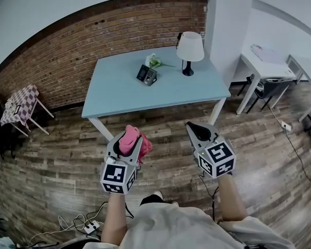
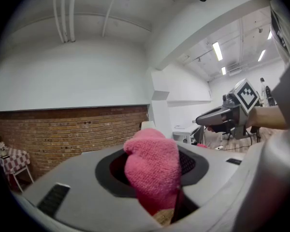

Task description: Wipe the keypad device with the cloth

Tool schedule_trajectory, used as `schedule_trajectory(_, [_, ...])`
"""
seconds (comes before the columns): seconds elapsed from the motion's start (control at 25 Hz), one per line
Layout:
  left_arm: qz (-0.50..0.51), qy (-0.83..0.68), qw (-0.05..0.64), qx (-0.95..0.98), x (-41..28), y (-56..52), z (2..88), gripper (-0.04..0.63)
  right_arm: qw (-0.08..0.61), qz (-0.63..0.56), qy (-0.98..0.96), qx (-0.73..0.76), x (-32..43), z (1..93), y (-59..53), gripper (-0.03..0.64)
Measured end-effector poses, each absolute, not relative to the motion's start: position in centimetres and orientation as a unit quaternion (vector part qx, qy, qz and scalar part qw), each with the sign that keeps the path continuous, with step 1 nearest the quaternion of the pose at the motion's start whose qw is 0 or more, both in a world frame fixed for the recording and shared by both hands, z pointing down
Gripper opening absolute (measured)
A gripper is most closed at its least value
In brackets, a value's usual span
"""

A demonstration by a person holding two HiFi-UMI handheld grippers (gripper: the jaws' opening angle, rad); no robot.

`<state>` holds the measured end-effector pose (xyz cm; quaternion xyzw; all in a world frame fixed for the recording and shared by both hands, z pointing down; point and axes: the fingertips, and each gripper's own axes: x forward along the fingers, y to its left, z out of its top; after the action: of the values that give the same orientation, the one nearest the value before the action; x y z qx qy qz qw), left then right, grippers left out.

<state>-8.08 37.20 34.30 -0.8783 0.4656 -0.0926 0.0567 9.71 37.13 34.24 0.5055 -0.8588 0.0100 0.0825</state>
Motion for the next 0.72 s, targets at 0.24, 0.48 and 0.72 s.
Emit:
schedule_trajectory(0.24, [-0.094, 0.475, 0.049, -0.874, -7.8, 34.4, 35.1, 0.199, 0.054, 0.002, -0.870, 0.490, 9.9, 34.0, 34.5, 0.014])
schedule_trajectory(0.48, [-0.089, 0.479, 0.048, -0.872, -8.1, 29.5, 35.8, 0.199, 0.060, -0.007, -0.868, 0.493, 9.7, 34.7, 29.3, 0.014])
schedule_trajectory(0.72, [-0.079, 0.486, 0.047, -0.869, -9.2, 21.7, 35.4, 0.199, 0.054, -0.019, -0.874, 0.483, 8.9, 33.6, 22.2, 0.012])
